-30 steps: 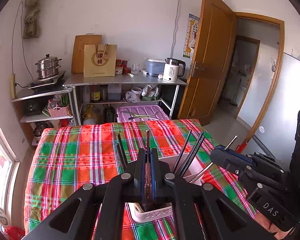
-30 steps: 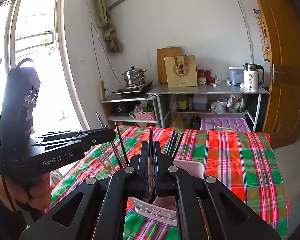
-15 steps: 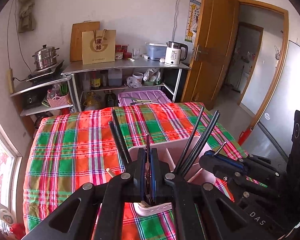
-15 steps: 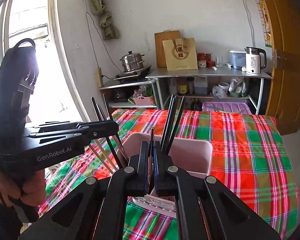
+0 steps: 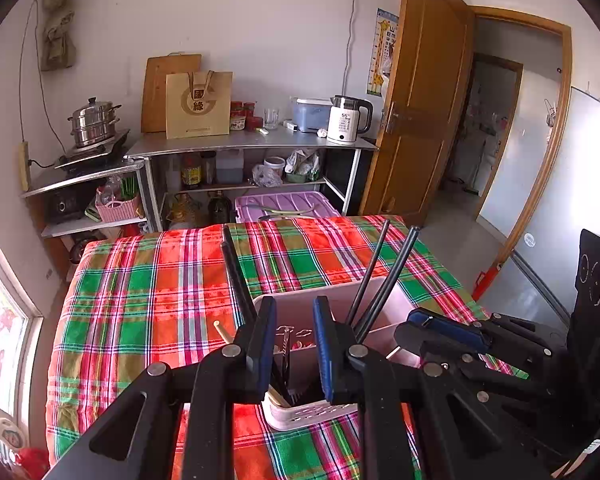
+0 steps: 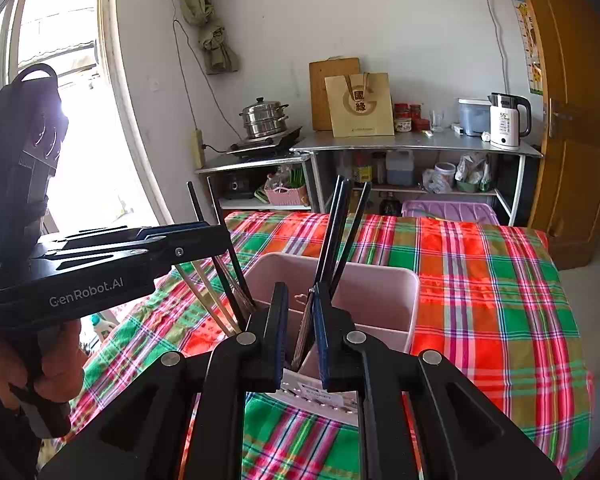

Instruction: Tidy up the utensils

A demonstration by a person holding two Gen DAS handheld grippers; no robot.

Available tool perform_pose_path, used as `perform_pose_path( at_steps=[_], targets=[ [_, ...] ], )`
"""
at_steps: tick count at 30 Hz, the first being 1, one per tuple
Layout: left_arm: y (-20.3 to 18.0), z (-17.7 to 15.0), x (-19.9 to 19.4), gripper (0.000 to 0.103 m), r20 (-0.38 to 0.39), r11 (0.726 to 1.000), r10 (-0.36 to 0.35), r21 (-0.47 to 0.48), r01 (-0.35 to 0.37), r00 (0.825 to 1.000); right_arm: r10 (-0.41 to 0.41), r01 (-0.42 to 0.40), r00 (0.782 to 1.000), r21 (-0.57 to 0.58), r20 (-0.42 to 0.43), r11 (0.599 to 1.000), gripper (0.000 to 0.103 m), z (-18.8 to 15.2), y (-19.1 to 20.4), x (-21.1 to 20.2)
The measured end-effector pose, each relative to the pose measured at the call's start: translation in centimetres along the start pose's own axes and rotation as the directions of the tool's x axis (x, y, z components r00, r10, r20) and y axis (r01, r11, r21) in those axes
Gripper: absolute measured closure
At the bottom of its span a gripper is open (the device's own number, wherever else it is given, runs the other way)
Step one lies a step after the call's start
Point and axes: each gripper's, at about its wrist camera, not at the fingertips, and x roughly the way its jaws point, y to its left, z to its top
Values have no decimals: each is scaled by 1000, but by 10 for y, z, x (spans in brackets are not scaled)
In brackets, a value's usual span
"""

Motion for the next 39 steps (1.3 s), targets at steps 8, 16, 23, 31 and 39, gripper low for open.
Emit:
perform_pose_path(
  at_steps=[8, 16, 23, 31, 39],
  targets=[
    [-1, -20, -49, 84, 81, 1000, -4, -17, 6, 997, -9, 10, 998, -16, 62, 1000, 83, -11, 3, -43],
    [-11, -75, -95, 77, 144, 1000, 10, -24, -7, 990, -28, 29, 995, -9, 97, 1000, 77, -48, 7, -84],
    [-25, -132, -113, 76, 156, 999, 2, -47, 6, 988, -59, 60, 994, -8, 94, 998, 74, -93, 15, -110],
    [-40, -183, -130, 76, 190, 998, 46, -50, -38, 981, -89, 90, 991, -14, 99, 996, 63, -132, 26, -132],
    [-54, -221, -138, 76, 201, 997, 65, -46, -57, 977, -121, 122, 989, -11, 87, 992, 63, -161, 36, -140]
  ],
)
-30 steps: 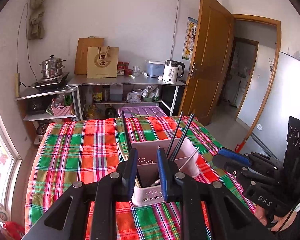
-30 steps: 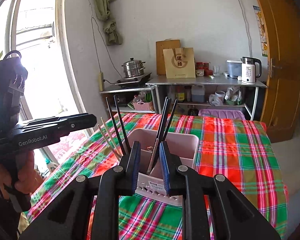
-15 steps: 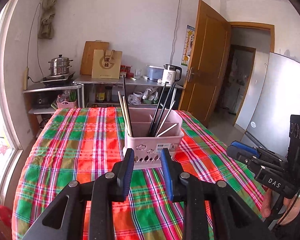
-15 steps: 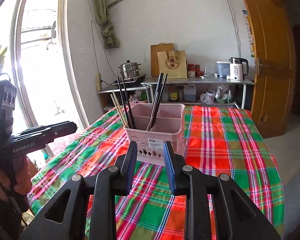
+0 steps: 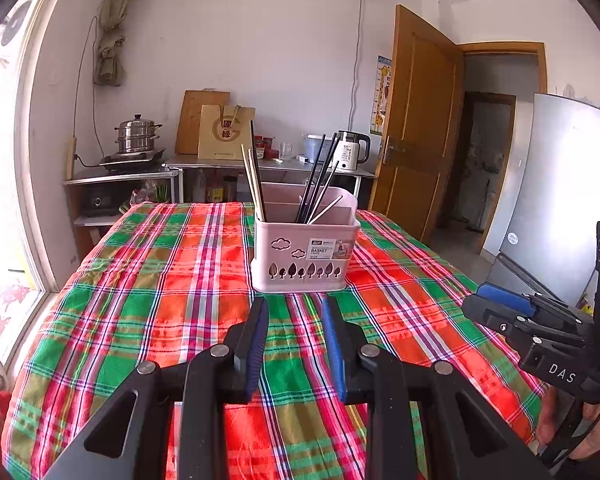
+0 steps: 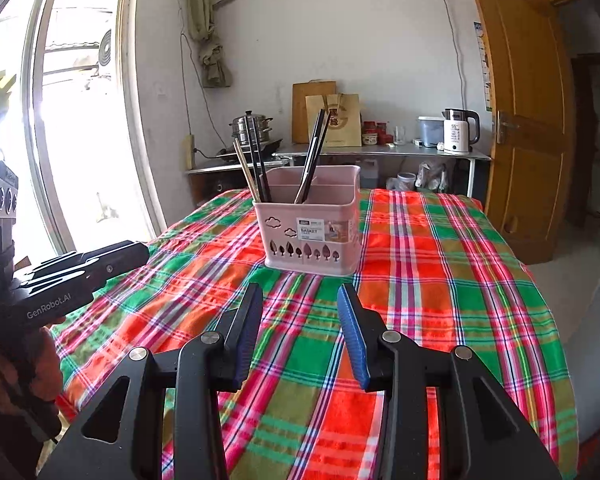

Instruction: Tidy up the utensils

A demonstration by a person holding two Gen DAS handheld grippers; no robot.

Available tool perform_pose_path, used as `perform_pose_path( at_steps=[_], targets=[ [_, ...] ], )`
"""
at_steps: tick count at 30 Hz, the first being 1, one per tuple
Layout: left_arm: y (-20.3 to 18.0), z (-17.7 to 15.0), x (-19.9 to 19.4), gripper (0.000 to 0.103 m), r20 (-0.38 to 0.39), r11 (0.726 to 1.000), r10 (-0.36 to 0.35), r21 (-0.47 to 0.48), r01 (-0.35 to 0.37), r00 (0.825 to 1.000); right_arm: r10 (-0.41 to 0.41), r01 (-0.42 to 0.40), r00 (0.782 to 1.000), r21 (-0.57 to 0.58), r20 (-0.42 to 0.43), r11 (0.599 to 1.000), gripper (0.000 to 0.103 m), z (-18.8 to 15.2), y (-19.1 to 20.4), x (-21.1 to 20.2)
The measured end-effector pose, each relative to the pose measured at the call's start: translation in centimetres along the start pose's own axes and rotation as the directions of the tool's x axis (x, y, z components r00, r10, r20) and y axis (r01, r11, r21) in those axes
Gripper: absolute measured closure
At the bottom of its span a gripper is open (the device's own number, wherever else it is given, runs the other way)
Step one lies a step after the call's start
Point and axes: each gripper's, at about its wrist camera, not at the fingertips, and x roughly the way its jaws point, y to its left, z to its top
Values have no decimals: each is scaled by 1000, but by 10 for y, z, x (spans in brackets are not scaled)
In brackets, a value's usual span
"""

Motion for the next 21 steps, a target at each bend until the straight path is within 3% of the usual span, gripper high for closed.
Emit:
perform_pose_path(
  at_steps=[21],
  targets=[
    [-5, -26, -4, 76, -8, 1000, 20, 4, -20, 1000, -34, 33, 999, -19, -10, 999, 63, -24, 8, -6]
  ],
)
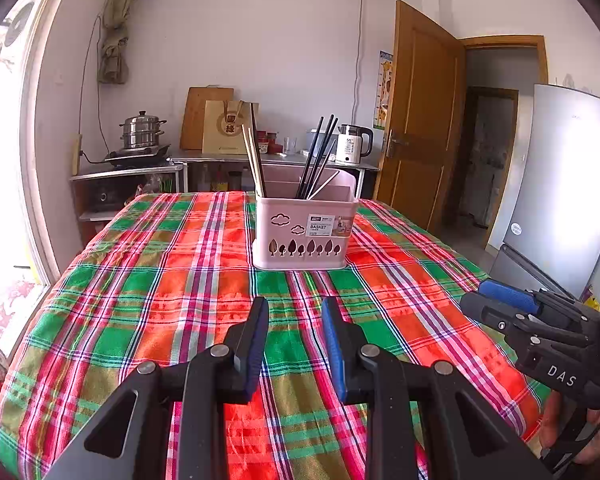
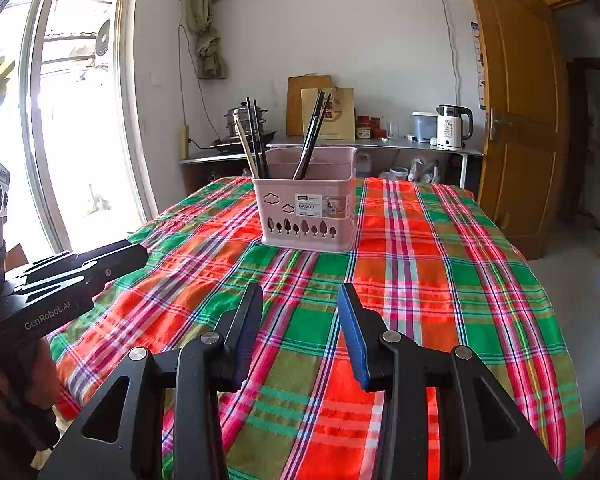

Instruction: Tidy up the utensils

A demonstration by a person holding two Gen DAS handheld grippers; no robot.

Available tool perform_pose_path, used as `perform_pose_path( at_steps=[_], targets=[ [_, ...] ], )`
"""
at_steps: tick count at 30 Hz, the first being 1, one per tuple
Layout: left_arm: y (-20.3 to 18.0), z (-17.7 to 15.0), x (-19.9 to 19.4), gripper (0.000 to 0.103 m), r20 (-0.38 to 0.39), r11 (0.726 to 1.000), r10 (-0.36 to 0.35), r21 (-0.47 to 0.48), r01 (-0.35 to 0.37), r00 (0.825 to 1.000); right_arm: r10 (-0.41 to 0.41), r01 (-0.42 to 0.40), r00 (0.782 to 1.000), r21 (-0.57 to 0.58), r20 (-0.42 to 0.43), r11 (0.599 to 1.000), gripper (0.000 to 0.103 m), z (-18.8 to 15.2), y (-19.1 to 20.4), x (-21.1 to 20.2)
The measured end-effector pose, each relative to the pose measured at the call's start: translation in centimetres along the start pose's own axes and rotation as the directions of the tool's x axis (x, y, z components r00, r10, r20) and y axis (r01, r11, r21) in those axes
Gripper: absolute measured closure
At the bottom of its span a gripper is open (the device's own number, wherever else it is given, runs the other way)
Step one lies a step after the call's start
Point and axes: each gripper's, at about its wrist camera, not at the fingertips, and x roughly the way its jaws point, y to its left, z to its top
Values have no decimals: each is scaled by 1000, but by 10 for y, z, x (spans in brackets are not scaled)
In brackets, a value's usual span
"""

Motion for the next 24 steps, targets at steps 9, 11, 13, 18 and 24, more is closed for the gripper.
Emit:
perform_pose_path(
  at_steps=[9, 11, 13, 18, 24],
  targets=[
    [-3, -2, 6, 76, -18, 1000, -5, 0, 5, 1000, 0, 0, 1000, 1, 0, 1000, 63, -1, -1, -1],
    [-4, -3, 6, 76, -19, 1000, -5, 3, 5, 1000, 0, 0, 1000, 3, -1, 1000, 63, -1, -2, 0],
    [-4, -3, 7, 76, -22, 1000, -10, 1, 10, 1000, 4, -4, 1000, 6, -3, 1000, 63, -1, -2, 0],
    [-5, -4, 7, 76, -24, 1000, -11, -2, 11, 1000, 5, -5, 1000, 5, -3, 1000, 63, -1, -1, 0],
    [-4, -6, 7, 76, -27, 1000, -8, -3, 8, 1000, 8, -8, 1000, 4, -5, 1000, 63, -1, 0, 0]
  ],
)
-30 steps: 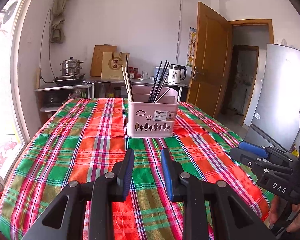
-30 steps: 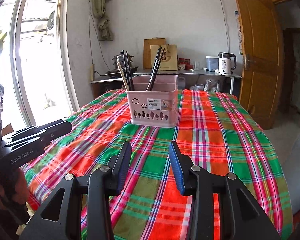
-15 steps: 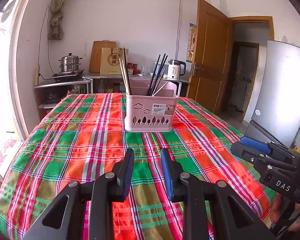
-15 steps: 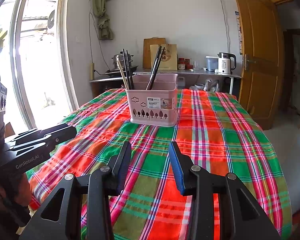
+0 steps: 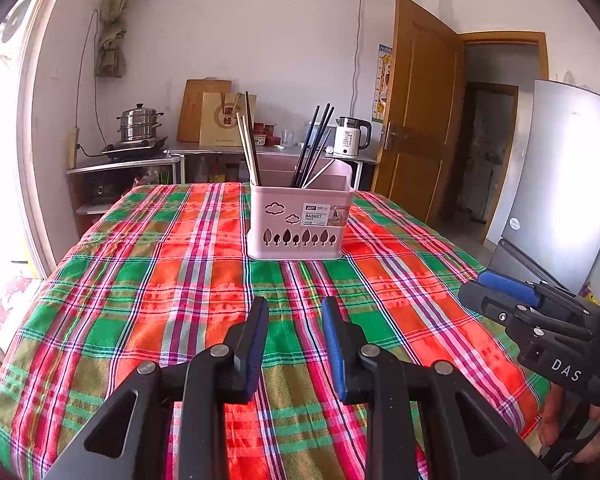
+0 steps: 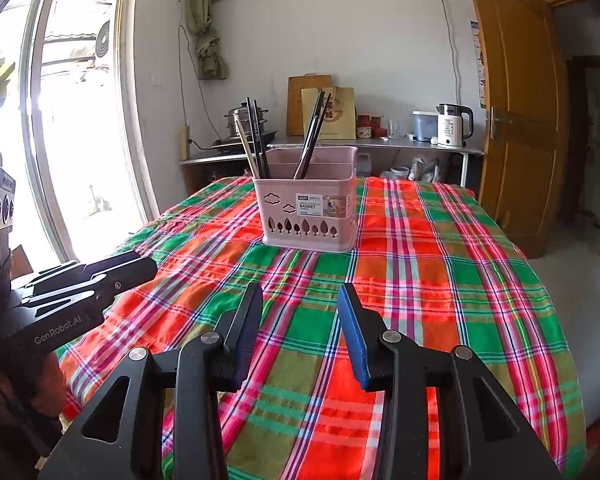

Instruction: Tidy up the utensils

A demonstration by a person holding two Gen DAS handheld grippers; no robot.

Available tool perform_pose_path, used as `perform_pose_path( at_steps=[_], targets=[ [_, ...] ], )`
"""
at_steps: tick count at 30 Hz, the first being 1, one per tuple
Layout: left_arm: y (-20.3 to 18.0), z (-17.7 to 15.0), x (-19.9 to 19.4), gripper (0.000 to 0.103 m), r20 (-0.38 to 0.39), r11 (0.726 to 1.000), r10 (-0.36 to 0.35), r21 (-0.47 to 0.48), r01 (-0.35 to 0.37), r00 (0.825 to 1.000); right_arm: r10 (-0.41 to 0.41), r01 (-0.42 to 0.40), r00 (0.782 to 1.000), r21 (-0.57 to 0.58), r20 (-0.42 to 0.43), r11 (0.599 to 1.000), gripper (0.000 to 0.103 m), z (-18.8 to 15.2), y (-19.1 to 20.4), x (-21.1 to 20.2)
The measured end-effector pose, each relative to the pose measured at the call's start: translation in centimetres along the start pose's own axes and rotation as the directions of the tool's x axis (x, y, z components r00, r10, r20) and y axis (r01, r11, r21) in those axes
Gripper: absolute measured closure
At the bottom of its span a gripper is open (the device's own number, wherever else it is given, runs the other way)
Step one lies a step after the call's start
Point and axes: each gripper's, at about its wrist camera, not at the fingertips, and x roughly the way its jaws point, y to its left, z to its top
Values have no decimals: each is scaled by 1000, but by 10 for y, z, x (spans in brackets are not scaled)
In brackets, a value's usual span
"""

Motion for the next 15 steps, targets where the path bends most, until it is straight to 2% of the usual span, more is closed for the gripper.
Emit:
perform_pose_path(
  at_steps=[15],
  targets=[
    [0, -1, -1, 76, -6, 1000, -2, 1, 2, 1000, 6, -6, 1000, -1, -10, 1000, 63, 0, 2, 2]
  ],
)
